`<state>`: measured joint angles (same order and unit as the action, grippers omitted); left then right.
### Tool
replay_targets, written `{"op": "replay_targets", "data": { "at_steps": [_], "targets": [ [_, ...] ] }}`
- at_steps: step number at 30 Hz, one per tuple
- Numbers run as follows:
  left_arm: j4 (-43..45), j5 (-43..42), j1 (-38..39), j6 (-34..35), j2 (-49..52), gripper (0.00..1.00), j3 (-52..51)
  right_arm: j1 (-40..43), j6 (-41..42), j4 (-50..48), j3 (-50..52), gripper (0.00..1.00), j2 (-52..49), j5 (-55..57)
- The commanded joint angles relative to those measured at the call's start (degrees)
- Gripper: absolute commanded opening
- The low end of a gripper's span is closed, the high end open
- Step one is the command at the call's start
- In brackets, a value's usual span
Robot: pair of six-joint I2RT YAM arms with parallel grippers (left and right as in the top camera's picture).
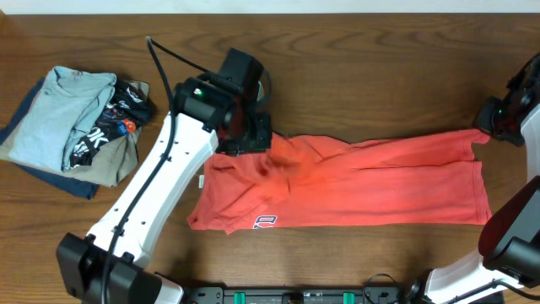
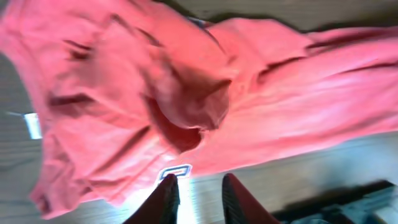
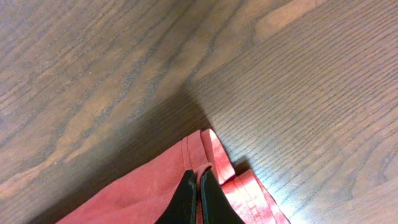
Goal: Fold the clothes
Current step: 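Pull the far corners outward to straighten the folded shirt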
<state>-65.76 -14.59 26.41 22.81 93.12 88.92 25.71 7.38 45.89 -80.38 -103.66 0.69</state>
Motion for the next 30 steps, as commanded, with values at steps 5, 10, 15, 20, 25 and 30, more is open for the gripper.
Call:
{"op": "replay_targets", "data": {
  "at_steps": [5,10,15,20,25,30],
  "targets": [
    [-0.2,12.68,-1.79,1.6,0.94,0.5,-2.16,0.52,0.26,0.39,-0.13,0.01,-0.28,0.57],
    [2.89,12.7,-4.31,3.56,1.42,0.6,-7.39,0.52,0.26,0.42,-0.13,0.01,-0.28,0.55],
    [11.74,7.65,-7.43,5.38,2.16,0.67,-15.47,0.52,0.26,0.46,-0.13,0.01,-0.28,0.55],
    [19.02,6.23,-8.13,5.42,3.61,0.67,-19.63,0.52,0.26,0.68,-0.13,0.01,-0.28,0.55],
    [21.7,6.21,-8.09,5.64,8.07,0.67,-20.24,0.52,0.26,1.09,-0.13,0.01,-0.28,0.55],
    [25.35,6.23,-8.13,5.6,12.66,0.63,-20.24,0.52,0.26,1.27,-0.13,0.01,-0.28,0.57]
  ]
}}
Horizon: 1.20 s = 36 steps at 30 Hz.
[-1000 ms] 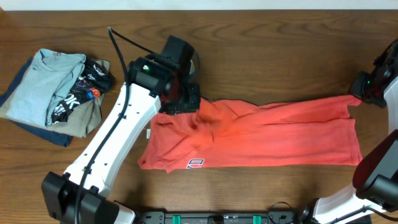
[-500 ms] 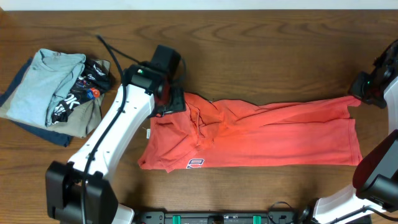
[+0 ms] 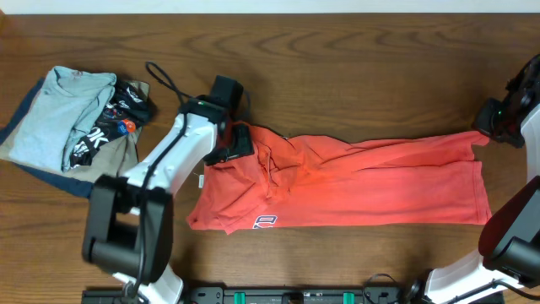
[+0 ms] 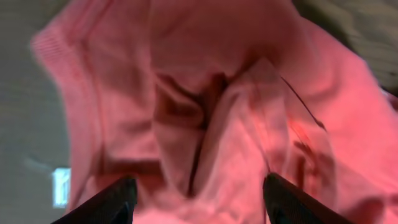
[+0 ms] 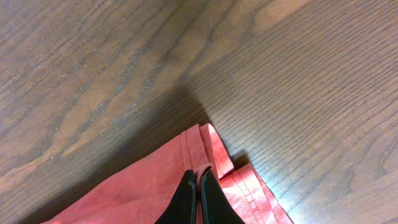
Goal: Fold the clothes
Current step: 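Pull the far corners outward to straighten the folded shirt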
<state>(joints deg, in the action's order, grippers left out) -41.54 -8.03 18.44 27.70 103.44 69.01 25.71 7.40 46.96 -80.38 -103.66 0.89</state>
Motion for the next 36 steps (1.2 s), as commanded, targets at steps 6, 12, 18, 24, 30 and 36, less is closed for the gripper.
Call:
{"op": "replay_targets", "data": {
  "at_steps": [6,12,18,24,30,36],
  "targets": [
    [4.0,-0.24,-0.15,0.57,3.74,0.2,-0.33,0.52,0.24,0.26,-0.13,0.01,-0.28,0.37],
    [1.66,-0.15,-1.97,-0.2,1.46,0.06,2.05,0.63,0.24,0.17,-0.13,0.01,-0.28,0.42],
    [-3.5,-2.43,-6.01,-0.81,-9.62,0.06,5.2,0.66,0.24,-0.02,-0.13,0.01,-0.28,0.39],
    [-9.33,-6.73,-6.73,-0.79,-19.47,0.06,5.11,0.63,0.24,0.74,-0.13,0.01,-0.28,3.89],
    [-17.75,-6.29,-6.73,-0.83,-20.76,0.06,4.31,0.76,0.26,2.19,-0.13,0.01,-0.28,8.11],
    [-22.91,-6.32,-6.75,-0.81,-20.74,0.06,1.88,2.67,1.44,4.83,-0.11,0.01,-0.28,11.37]
  ]
}}
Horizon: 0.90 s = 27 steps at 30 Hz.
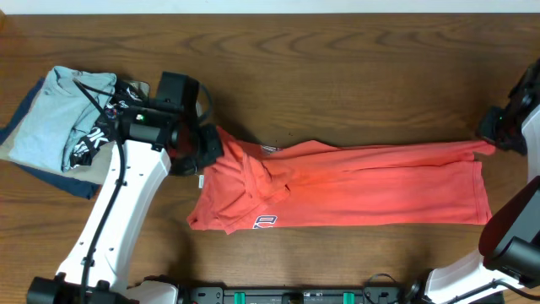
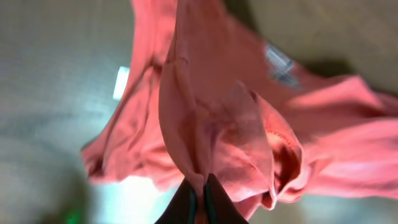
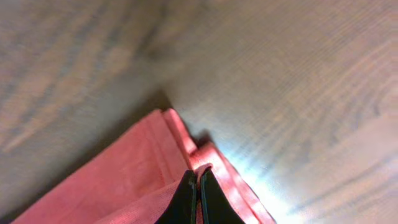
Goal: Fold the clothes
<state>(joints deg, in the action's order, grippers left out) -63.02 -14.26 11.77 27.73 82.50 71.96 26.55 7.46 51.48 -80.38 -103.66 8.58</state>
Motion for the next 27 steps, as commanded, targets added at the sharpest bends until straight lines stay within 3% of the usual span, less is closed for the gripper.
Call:
{"op": "replay_targets", "data": {
  "at_steps": [1,13,27],
  "targets": [
    [-2.38,-0.11,-0.09,-0.81,0.2,0.06,-1.16,2.43,2.03,0.55,-0.11,0.01,-0.28,3.65],
    [-13.22,-2.43,-0.07,-0.2,0.17,0.06,-1.31,4.9,2.56,1.27,-0.07,0.01,-0.28,0.0],
    [-15.8,-2.73,5.42,0.2,0.15,0.06,-6.95,5.53,2.78,4.02,0.59,0.01,-0.28,3.28]
  ]
}}
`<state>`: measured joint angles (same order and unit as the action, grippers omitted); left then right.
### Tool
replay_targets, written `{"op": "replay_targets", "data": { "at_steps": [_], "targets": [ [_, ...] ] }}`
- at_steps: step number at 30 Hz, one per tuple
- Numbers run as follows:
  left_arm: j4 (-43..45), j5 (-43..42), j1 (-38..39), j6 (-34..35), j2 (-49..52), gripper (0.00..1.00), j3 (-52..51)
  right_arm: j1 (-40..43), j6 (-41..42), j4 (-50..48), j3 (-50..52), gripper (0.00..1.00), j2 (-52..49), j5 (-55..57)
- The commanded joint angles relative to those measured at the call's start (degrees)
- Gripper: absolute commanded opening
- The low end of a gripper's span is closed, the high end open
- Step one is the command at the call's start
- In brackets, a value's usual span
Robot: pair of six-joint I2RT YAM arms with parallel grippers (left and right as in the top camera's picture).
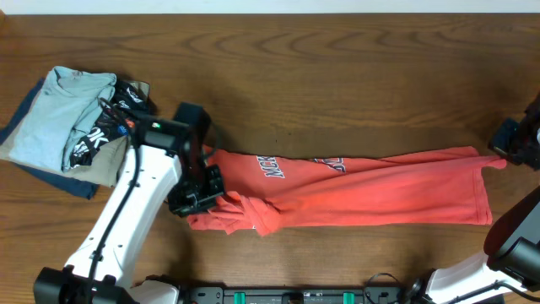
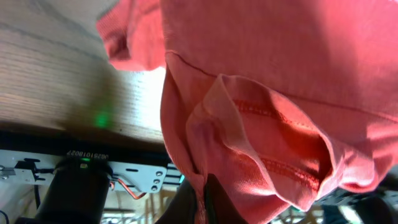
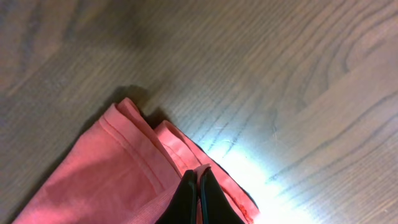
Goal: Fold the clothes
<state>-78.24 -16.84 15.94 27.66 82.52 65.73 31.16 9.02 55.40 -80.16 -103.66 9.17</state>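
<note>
A long orange-red shirt with dark lettering lies stretched across the wooden table, folded lengthwise. My left gripper is shut on its bunched left end; in the left wrist view the red cloth hangs pinched between the fingers. My right gripper is shut on the shirt's far right corner, and the right wrist view shows the hem clamped between its black fingertips.
A pile of folded clothes, light blue, black printed and tan, sits at the left rear of the table. The robot base rail runs along the front edge.
The left gripper moved from the rear left toward the front with the cloth, turning the upper layer over so lettering shows. The right gripper shifted slightly forward, still holding the corner.
The shirt lay wide and crumpled, the left gripper over its left part and the right gripper shut on the right corner. Then the left gripper stood open on the collar area, then shut on cloth and lifted it; now the shirt is a narrower strip.
</note>
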Motion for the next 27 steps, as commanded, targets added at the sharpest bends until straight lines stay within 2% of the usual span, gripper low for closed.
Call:
{"op": "replay_targets", "data": {
  "at_steps": [1,6,10,17,27],
  "targets": [
    [-0.59,-0.13,1.68,0.48,0.13,0.06,-0.83,0.96,1.22,0.15,0.37,0.01,-0.28,2.8],
    [1.31,0.44,2.38,0.57,0.15,0.06,-0.85,1.09,1.22,0.2,0.42,0.02,-0.28,2.82],
    [3.69,7.23,2.34,4.28,0.15,0.06,-0.85,1.16,1.22,1.31,0.72,0.02,-0.28,2.86],
    [6.38,7.43,2.36,5.25,0.2,0.06,-0.85,2.27,1.22,2.73,3.85,0.02,-0.28,3.39],
    [6.43,7.43,2.36,5.25,0.2,0.06,-0.92,4.63,1.75,1.7,5.95,0.09,-0.28,3.41]
  ]
}}
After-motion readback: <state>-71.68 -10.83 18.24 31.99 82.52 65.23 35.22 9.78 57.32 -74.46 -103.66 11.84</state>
